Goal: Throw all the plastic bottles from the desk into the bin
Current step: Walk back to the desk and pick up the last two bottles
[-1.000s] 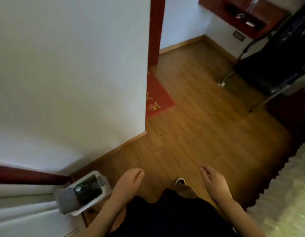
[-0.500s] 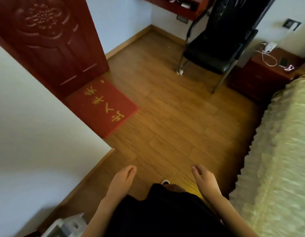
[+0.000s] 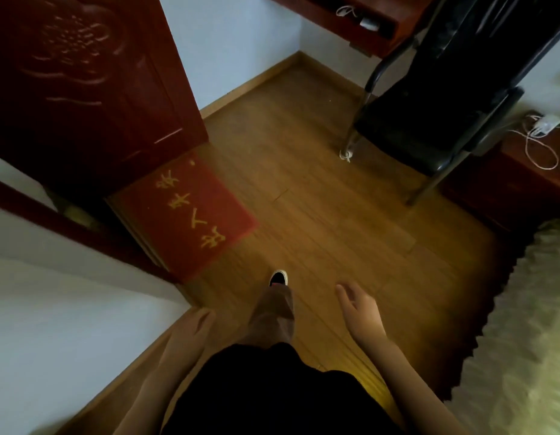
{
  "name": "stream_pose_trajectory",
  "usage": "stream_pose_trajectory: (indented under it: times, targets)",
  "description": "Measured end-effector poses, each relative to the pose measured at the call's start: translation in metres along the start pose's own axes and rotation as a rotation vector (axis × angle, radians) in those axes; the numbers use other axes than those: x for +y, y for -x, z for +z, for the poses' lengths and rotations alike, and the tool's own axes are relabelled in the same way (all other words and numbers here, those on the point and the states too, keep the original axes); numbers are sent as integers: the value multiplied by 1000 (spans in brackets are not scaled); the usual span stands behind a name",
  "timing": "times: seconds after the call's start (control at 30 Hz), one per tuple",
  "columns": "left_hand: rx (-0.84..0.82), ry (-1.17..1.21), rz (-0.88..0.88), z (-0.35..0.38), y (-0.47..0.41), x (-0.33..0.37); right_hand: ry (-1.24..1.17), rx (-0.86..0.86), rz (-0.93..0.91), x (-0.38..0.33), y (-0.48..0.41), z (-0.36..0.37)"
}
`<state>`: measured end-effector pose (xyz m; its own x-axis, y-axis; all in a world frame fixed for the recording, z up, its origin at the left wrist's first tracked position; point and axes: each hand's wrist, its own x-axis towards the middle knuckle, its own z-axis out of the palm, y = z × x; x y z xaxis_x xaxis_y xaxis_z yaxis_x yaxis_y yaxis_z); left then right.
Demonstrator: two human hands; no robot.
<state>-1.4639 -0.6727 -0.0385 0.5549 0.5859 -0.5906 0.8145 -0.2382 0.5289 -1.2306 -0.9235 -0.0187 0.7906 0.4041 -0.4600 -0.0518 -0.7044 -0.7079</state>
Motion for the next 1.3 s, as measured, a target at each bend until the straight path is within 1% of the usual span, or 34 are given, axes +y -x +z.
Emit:
stream_pose_trajectory:
  times: [0.1, 0.13, 0.2, 0.3, 0.43, 0.53, 0.6, 0.7, 0.87, 0.97, 1.07, 1.17, 1.3]
  targets:
    - [-29, 15, -3, -9, -63, 43, 19, -12, 38, -16, -57, -16]
    - [-58, 34, 22, -18, -87, 66, 19, -8, 60, -24, -78, -24]
    - [-101, 27, 126, -37, -134, 116, 9, 34, 91, -45, -116, -44]
    - [-129, -47, 266, -67, -201, 198, 2, 78, 95, -75, -170, -78]
    - [-226, -132, 360, -93, -278, 293, 37, 147, 122, -95, -233, -117]
    - [-226, -155, 434, -95, -328, 350, 38, 198, 199, -98, -283, -139]
    - [-223, -153, 446, -91, -362, 379, 30, 212, 234, -99, -320, -152]
    - [-216, -153, 427, -82, -410, 415, 15, 208, 245, -102, -385, -178]
    - [-131, -82, 356, -78, -474, 483, 31, 102, 223, -143, -509, -234]
    - [-102, -39, 304, -91, -509, 523, 77, 71, 147, -185, -580, -264]
    - [-6, 33, 263, -105, -545, 549, 113, 31, 57, -234, -644, -286]
    - [76, 106, 213, -120, -577, 568, 101, -1, -15, -273, -703, -296]
    - [117, 168, 142, -137, -629, 585, 69, -45, -60, -308, -779, -296]
